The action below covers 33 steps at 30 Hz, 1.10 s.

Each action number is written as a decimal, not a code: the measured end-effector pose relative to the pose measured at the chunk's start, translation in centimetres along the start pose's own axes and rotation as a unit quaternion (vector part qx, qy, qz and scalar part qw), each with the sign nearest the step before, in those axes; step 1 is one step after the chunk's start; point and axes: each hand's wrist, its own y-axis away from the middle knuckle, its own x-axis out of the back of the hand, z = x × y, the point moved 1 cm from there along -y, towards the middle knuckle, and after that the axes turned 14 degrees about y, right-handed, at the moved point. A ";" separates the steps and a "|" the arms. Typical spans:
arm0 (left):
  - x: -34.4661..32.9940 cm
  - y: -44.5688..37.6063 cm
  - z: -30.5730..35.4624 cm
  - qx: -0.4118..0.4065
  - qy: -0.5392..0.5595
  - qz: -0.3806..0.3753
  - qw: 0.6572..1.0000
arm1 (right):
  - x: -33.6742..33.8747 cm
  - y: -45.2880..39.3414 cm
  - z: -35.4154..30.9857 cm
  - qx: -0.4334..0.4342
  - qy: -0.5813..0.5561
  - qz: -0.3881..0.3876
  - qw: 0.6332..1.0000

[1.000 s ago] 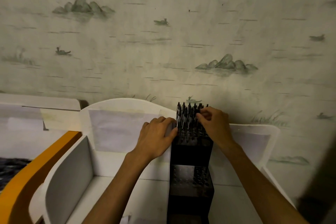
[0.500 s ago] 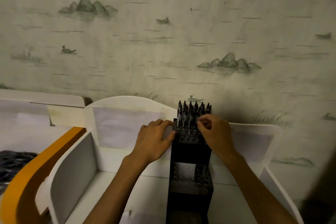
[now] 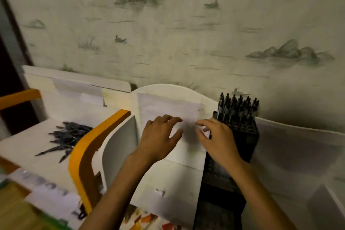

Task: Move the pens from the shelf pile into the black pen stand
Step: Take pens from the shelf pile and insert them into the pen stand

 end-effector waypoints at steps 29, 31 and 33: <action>24.5 22.0 -34.6 0.171 -0.075 0.039 0.982 | -24.4 0.0 -40.2 0.074 -0.100 -0.110 0.986; 25.1 22.3 -36.2 0.179 -0.069 0.036 0.981 | -26.6 0.0 -41.1 0.075 -0.091 -0.120 0.986; 25.6 22.2 -38.8 0.187 -0.063 0.032 0.980 | -28.9 -0.3 -42.2 0.078 -0.059 -0.131 0.987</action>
